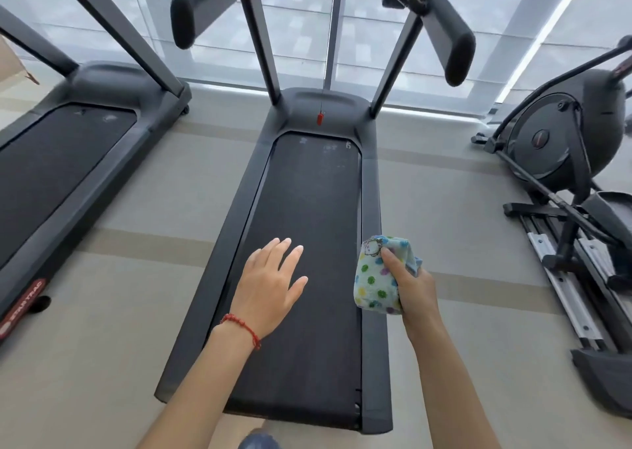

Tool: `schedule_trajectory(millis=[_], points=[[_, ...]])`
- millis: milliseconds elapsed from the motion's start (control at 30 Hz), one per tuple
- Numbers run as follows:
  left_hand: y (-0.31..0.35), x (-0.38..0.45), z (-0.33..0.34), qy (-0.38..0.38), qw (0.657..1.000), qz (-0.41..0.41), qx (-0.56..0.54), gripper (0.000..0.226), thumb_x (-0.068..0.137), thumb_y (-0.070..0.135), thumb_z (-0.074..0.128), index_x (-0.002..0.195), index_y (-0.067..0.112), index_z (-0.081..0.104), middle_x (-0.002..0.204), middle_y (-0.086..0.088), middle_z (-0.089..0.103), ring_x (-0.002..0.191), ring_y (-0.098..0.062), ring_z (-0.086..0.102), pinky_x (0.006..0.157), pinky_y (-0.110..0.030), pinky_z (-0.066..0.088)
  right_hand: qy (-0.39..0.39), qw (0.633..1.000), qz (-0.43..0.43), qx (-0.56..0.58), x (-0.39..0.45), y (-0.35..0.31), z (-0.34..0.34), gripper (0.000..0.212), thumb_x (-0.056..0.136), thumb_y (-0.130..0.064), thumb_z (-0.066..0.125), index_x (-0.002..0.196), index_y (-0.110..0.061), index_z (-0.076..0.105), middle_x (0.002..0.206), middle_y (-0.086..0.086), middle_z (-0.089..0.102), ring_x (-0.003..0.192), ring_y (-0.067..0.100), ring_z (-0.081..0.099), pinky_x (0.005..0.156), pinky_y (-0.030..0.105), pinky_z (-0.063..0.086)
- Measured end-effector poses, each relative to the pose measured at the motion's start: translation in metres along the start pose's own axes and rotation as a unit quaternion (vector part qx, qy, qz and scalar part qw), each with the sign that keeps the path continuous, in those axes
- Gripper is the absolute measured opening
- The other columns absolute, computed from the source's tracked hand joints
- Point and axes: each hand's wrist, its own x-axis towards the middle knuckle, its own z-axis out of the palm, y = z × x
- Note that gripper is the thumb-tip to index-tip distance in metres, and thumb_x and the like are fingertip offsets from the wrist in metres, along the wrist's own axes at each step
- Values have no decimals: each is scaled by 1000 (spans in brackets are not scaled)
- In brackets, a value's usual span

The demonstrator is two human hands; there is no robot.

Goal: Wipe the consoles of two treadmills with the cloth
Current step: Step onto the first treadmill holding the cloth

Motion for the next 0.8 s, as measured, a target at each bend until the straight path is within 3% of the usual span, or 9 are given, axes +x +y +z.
schedule_trajectory(millis=[333, 800], points=[[-75, 29, -21, 14, 999, 33, 0, 52, 86, 38, 37, 116, 5, 64, 115, -16, 63, 107, -34, 60, 83, -47, 51, 29, 999, -11, 28, 5, -8, 72, 41, 76, -31, 71, 110, -11, 59, 99, 8, 68, 90, 26, 67, 70, 36, 57], [-99, 146, 6, 20, 998, 49, -20, 51, 87, 37, 38, 117, 3, 63, 116, -18, 62, 107, -36, 60, 82, -47, 51, 48, 998, -27, 17, 108, -55, 98, 26, 77, -30, 70, 96, -14, 61, 92, 4, 67, 90, 24, 67, 78, 39, 56]])
